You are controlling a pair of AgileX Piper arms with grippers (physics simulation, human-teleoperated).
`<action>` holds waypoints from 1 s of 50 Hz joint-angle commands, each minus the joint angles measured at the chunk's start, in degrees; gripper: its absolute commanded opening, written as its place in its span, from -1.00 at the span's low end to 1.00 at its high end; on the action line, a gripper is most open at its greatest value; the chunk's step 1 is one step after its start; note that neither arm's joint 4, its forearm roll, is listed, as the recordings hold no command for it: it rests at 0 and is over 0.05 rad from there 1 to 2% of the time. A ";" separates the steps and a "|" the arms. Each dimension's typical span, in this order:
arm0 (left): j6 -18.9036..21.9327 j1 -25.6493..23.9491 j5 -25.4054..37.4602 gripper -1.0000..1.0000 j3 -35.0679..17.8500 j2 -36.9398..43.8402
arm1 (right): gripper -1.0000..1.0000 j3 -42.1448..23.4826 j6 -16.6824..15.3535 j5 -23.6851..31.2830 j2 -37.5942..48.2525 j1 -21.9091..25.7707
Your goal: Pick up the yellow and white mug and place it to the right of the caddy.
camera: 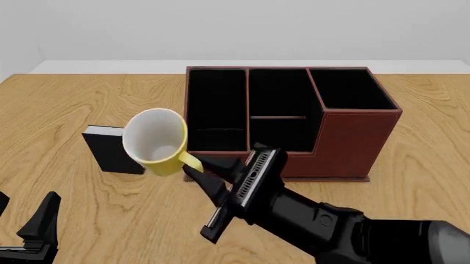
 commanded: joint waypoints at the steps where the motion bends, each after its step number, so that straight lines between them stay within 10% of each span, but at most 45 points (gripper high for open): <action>1: 0.00 0.00 0.00 1.00 0.00 0.00 | -1.00 0.55 -0.60 2.25 -5.24 -0.32; 50: 0.00 0.00 0.00 1.00 0.00 0.00 | -1.00 3.09 -2.21 8.47 -21.35 -7.66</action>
